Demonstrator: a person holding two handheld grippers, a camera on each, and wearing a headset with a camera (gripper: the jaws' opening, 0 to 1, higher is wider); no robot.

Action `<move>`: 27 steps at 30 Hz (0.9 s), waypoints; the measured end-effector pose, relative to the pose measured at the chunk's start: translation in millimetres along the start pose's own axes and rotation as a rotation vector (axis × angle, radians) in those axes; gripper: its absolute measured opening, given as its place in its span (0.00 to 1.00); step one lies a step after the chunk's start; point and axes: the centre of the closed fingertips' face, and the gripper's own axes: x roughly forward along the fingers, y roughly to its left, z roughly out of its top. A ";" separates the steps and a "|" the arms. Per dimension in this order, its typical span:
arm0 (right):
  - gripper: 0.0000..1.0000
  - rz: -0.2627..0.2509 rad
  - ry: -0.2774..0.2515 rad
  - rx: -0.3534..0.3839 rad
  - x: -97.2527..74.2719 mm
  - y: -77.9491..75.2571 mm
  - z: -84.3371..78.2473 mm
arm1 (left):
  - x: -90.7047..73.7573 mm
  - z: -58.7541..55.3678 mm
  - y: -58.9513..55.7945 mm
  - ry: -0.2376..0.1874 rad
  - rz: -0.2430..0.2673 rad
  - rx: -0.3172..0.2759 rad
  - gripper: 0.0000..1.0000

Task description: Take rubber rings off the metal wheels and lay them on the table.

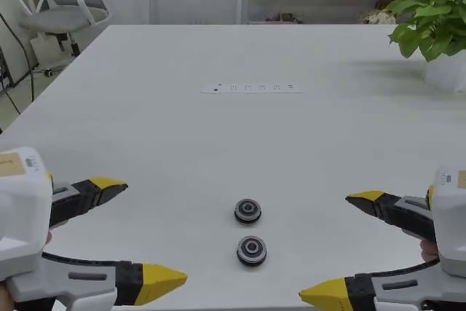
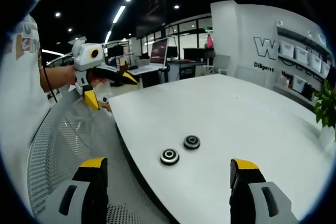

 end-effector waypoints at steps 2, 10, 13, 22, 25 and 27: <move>0.97 0.000 -0.001 0.008 0.3 -0.3 -0.2 | 0.1 0.0 0.8 0.000 0.004 -0.001 0.91; 0.95 -0.008 0.001 0.021 0.1 -2.0 -1.3 | 1.3 -3.7 3.0 0.018 0.010 -0.006 0.93; 0.95 -0.014 0.001 0.023 -0.8 -3.8 -1.5 | 1.8 -4.2 3.1 0.020 0.008 -0.006 0.94; 0.94 -0.017 0.003 0.018 -0.9 -3.8 -2.5 | 1.9 -4.3 3.9 0.019 0.007 -0.006 0.93; 0.93 -0.016 0.003 0.018 -0.9 -3.8 -2.8 | 1.7 -4.0 4.3 0.016 0.008 -0.006 0.93; 0.93 -0.019 0.000 0.018 -1.1 -4.4 -2.3 | 1.5 -3.8 4.4 0.016 0.009 -0.006 0.93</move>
